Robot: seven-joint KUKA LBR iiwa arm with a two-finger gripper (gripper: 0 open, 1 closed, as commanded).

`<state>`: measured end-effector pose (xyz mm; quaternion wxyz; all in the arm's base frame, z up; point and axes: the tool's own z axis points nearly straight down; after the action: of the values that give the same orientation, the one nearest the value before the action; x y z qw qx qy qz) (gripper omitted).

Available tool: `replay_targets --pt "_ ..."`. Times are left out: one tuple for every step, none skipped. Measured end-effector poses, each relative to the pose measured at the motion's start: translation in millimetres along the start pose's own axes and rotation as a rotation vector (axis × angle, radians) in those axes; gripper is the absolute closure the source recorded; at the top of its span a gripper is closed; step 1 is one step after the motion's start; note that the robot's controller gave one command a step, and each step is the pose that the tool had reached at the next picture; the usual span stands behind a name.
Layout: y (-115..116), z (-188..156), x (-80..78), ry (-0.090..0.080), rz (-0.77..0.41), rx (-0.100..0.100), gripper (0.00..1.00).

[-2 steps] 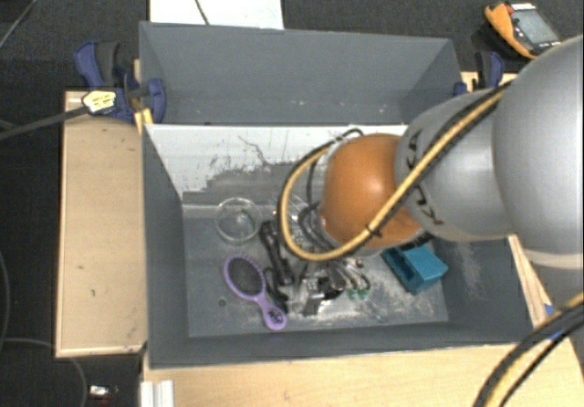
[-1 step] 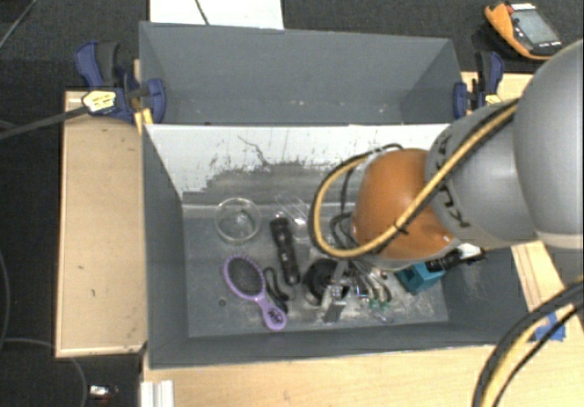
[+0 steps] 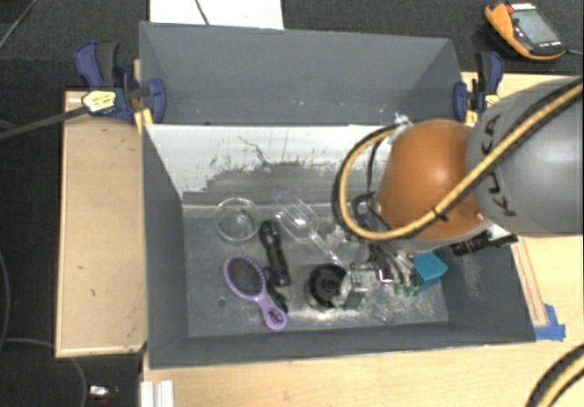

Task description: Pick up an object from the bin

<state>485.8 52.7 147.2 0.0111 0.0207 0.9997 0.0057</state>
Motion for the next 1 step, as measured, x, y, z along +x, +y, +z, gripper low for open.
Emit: replay_targets --pt "21.6 -89.8 -8.6 0.004 0.072 0.003 0.00"
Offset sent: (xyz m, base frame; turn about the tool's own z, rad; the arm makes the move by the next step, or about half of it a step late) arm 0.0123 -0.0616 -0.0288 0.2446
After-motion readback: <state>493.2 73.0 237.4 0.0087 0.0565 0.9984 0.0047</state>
